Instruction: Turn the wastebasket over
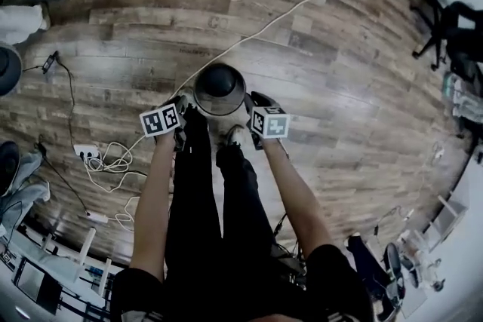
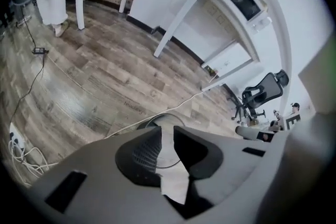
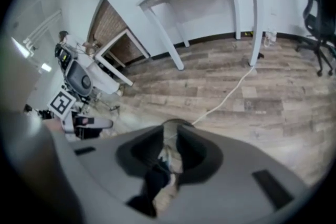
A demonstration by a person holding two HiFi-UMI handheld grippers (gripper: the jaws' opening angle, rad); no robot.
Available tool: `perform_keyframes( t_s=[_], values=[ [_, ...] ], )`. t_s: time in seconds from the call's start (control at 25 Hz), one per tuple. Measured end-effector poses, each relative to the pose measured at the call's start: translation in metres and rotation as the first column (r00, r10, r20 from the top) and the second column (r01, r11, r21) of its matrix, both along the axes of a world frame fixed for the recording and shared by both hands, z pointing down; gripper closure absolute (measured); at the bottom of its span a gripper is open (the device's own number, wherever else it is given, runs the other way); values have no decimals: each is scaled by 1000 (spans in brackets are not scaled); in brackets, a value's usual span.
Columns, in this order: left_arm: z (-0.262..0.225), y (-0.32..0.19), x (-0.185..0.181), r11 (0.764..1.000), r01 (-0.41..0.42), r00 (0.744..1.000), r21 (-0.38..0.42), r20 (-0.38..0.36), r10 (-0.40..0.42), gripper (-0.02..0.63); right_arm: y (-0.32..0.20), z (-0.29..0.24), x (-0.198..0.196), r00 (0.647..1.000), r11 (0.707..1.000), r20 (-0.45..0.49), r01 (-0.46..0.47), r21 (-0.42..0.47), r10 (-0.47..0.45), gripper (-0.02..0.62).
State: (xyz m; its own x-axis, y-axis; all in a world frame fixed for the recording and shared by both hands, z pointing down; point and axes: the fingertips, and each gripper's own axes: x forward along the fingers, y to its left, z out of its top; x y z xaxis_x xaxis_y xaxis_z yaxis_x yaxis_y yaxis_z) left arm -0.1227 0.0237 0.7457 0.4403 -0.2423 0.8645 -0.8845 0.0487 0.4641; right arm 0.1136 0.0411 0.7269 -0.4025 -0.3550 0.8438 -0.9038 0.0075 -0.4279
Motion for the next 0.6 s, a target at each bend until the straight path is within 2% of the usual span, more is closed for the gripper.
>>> perform_keyframes(
  t_s=[0.12, 0.24, 0.32, 0.44, 0.6],
  values=[
    [-88, 1, 8, 995, 29, 1000, 97, -7, -29, 560, 2, -75, 8, 1000, 998, 16, -11, 58, 10, 499],
    [-186, 2, 17, 966, 32, 999, 256, -16, -29, 571, -2, -161, 10, 1000, 987, 20, 6, 159, -9, 499],
    [-253, 0, 22, 924, 11, 1000, 382, 0, -11, 571, -7, -208, 12, 1000, 971, 14, 23, 240, -27, 500],
    [-345, -4, 20, 839, -24, 999, 543, 50, -4, 571, -19, -271, 9, 999, 935, 2, 42, 352, -46, 499],
    [-447, 2, 19, 729, -78, 993, 680, 115, -1, 571, -20, -352, -5, 997, 894, 46, 40, 446, -67, 504]
  ],
)
